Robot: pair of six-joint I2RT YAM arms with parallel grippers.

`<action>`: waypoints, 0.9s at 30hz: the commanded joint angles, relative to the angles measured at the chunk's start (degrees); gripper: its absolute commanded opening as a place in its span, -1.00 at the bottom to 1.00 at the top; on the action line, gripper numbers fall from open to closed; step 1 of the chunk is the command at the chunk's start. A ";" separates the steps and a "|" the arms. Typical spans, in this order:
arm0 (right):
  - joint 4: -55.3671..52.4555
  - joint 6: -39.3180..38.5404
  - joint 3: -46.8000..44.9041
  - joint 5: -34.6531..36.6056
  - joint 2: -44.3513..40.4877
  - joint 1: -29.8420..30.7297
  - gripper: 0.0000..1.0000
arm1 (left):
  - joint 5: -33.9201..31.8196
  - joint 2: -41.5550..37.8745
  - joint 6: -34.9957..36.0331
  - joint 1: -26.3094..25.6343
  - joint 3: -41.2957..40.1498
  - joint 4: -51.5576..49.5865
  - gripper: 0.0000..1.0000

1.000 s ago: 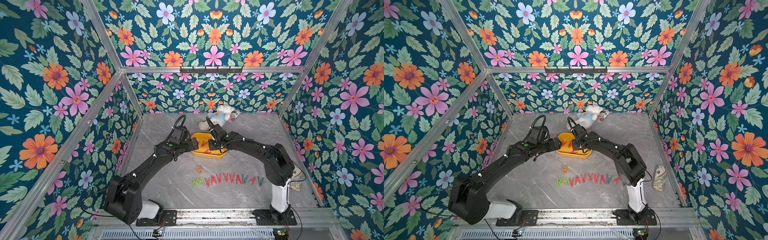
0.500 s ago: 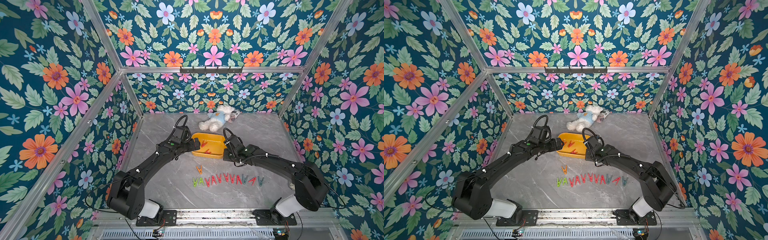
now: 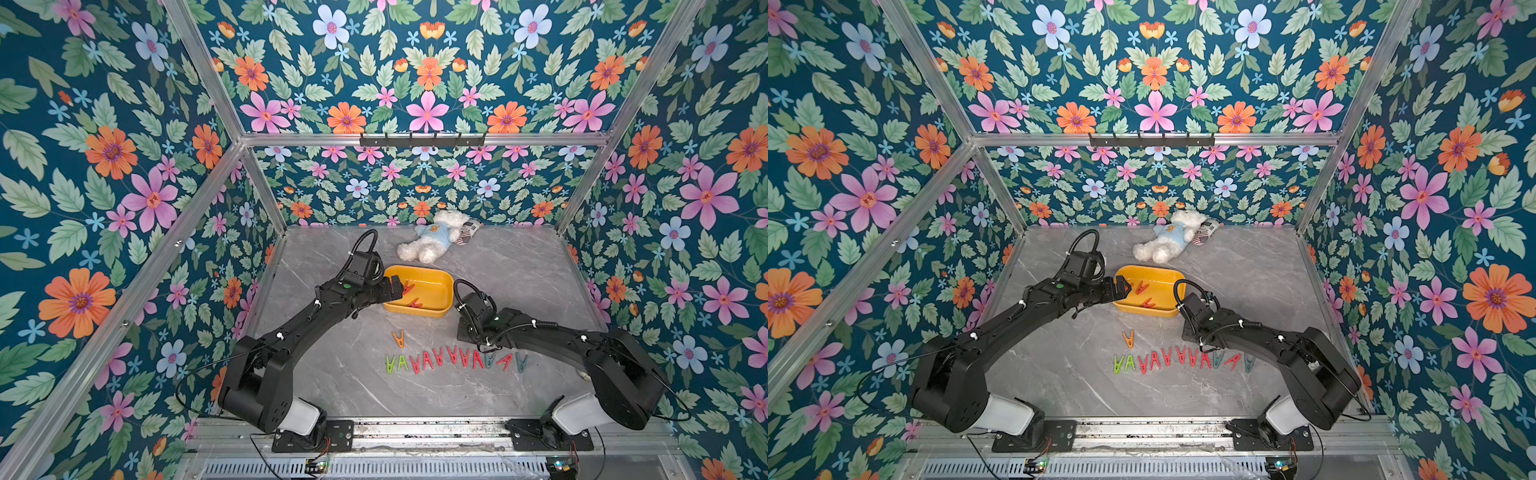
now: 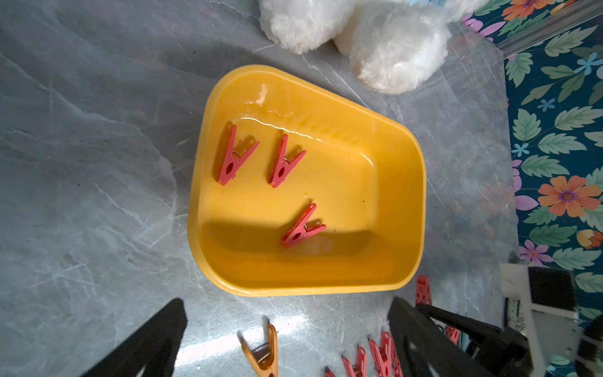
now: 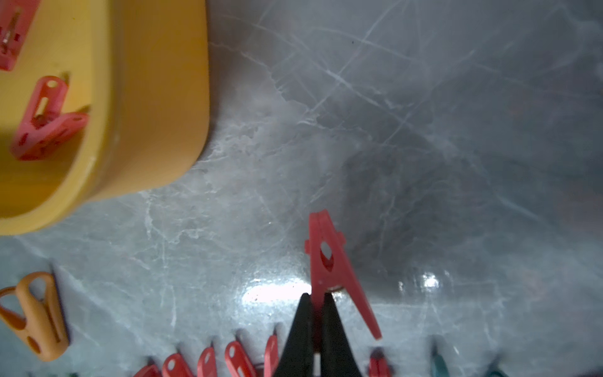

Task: Take the clothespins out of the storage box
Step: Place the clothespin at the center of the board.

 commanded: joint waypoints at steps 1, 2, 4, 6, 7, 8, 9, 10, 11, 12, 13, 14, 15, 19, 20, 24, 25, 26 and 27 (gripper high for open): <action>0.98 1.75 -0.77 1.18 0.53 -0.18 -0.99 | 0.15 -0.25 0.76 0.06 -0.24 0.41 0.99; 1.06 1.80 -1.04 1.34 0.62 -0.17 -0.99 | 0.19 -0.20 0.72 0.06 -0.23 0.41 0.99; 1.28 1.59 -1.78 1.44 0.71 -0.19 -0.99 | 0.23 -0.25 0.72 0.06 -0.34 0.41 0.99; 1.59 1.50 -2.75 1.45 0.71 -0.37 -0.99 | 0.47 -0.15 0.72 0.06 -0.33 0.46 0.99; 1.80 1.49 -3.12 1.40 0.71 -0.55 -0.99 | 0.45 -0.11 0.68 0.02 -0.31 0.50 0.99; 2.01 1.44 -3.57 1.29 0.63 -0.62 -0.99 | 0.50 -0.08 0.72 0.06 -0.31 0.58 0.99; 2.27 1.19 -3.79 1.12 0.62 -0.62 -0.99 | 0.49 -0.05 0.72 0.02 -0.31 0.59 0.99; 2.44 1.07 -4.00 1.01 0.71 -0.58 -0.99 | 0.49 -0.03 0.71 0.06 -0.38 0.59 0.99; 2.56 0.99 -4.21 0.92 0.71 -0.56 -0.99 | 0.45 0.02 0.72 0.06 -0.39 0.59 0.99; 2.74 0.98 -4.44 0.92 0.76 -0.62 -0.98 | 0.58 0.02 0.78 0.06 -0.34 0.51 0.99; 2.76 0.96 -4.64 0.92 0.80 -0.62 -0.97 | 0.58 0.02 0.79 0.06 -0.35 0.50 0.99; 2.64 0.97 -4.67 0.92 0.91 -0.62 -0.94 | 0.58 -0.05 0.80 0.06 -0.43 0.38 0.99; 2.44 1.04 -4.67 1.01 0.89 -0.62 -0.88 | 0.62 -0.06 0.81 0.02 -0.40 0.41 0.99; 1.95 0.70 -4.04 1.55 -0.04 -0.61 -0.62 | 0.63 0.08 0.89 0.02 -0.48 0.58 0.99; 1.64 0.53 -3.72 1.87 -0.31 -0.61 -0.55 | 0.62 0.19 0.87 0.06 -0.42 0.63 0.99; -0.01 0.11 -1.68 2.54 -1.50 -0.55 -0.41 | 0.85 0.65 1.06 0.02 0.02 0.72 0.99; -0.35 0.10 -1.33 2.67 -1.85 -0.55 -0.40 | 0.85 0.72 1.09 0.05 0.13 0.72 0.99; -0.78 0.08 -0.88 2.83 -2.26 -0.62 -0.39 | 0.89 0.93 1.16 0.06 0.35 0.68 0.99; -1.19 0.07 -0.36 2.98 -2.76 -0.62 -0.39 | 0.86 0.98 1.22 0.06 0.53 0.60 0.99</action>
